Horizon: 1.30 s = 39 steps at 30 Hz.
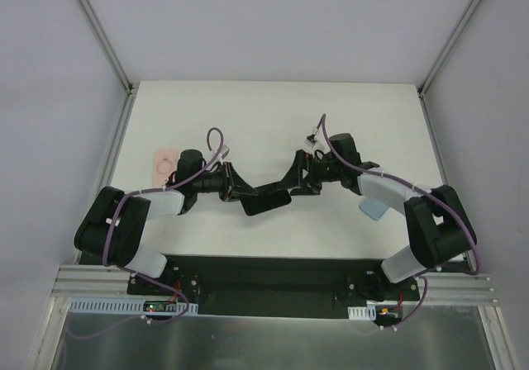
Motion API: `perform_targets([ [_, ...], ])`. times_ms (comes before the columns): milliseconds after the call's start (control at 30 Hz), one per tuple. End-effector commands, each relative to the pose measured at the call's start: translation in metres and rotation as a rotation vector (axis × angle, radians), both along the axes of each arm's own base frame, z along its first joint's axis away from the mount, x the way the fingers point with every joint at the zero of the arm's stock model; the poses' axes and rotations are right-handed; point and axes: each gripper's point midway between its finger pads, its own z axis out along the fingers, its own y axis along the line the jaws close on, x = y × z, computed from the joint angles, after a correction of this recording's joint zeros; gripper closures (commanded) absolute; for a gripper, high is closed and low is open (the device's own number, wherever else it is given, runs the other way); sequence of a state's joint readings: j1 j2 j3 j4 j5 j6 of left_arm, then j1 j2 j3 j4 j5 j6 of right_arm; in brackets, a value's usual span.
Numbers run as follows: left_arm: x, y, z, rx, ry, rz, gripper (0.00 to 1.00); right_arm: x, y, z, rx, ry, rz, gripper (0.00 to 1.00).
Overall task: Take the phone out of the phone case
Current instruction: Adjust the phone.
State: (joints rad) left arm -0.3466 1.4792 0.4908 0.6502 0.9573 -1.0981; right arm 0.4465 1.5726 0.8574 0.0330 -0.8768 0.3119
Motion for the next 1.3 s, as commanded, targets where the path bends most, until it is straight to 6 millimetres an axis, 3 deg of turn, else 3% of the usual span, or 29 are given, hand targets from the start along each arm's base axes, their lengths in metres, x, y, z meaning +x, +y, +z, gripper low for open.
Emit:
perform_targets([
  [0, 0.02, 0.004, 0.03, -0.085, -0.088, 0.068, 1.0, 0.039, -0.006, 0.029, 0.039, -0.093, -0.324, 0.04],
  [33, 0.021, 0.006, 0.032, -0.087, -0.083, 0.082, 1.0, 0.036, -0.012, 0.02, 0.029, -0.044, -0.386, 0.04],
  [133, 0.025, 0.009, 0.037, -0.094, -0.091, 0.11, 1.0, 0.035, -0.022, 0.017, 0.039, -0.047, -0.503, 0.03],
  [267, 0.026, 0.009, 0.047, -0.114, -0.103, 0.117, 1.0, 0.022, -0.004, 0.034, 0.099, -0.072, -0.514, 0.01],
  [467, 0.027, 0.01, 0.058, -0.149, -0.12, 0.138, 1.0, 0.024, 0.015, 0.043, 0.308, -0.05, -0.625, 0.04],
  [567, 0.026, 0.011, 0.056, -0.152, -0.109, 0.154, 1.0, 0.031, 0.027, 0.055, 0.428, -0.037, -0.649, 0.12],
  [600, 0.026, 0.011, 0.056, -0.155, -0.109, 0.155, 1.0, 0.033, 0.031, 0.059, 0.463, -0.03, -0.66, 0.21],
  [733, 0.025, 0.012, 0.056, -0.163, -0.105, 0.174, 1.0, 0.037, 0.051, 0.071, 0.585, -0.03, -0.656, 0.41],
  [867, 0.023, 0.015, 0.053, -0.155, -0.097, 0.189, 1.0, 0.038, 0.068, 0.069, 0.622, -0.03, -0.65, 0.62],
  [900, 0.023, 0.015, 0.053, -0.149, -0.1, 0.189, 1.0, 0.038, 0.07, 0.068, 0.62, -0.03, -0.65, 0.72],
  [1067, 0.019, 0.018, 0.048, -0.119, -0.112, 0.194, 1.0, 0.035, 0.072, 0.059, 0.595, -0.032, -0.647, 0.96],
  [1200, 0.012, 0.018, 0.046, -0.068, -0.168, 0.147, 0.98, 0.033, 0.074, 0.05, 0.533, -0.03, -0.615, 0.99],
  [1233, 0.012, 0.018, 0.047, -0.056, -0.173, 0.137, 0.93, 0.034, 0.074, 0.055, 0.523, -0.045, -0.595, 0.99],
  [1267, 0.008, 0.02, 0.047, -0.037, -0.165, 0.131, 0.86, 0.029, 0.082, 0.047, 0.453, -0.023, -0.538, 0.98],
])
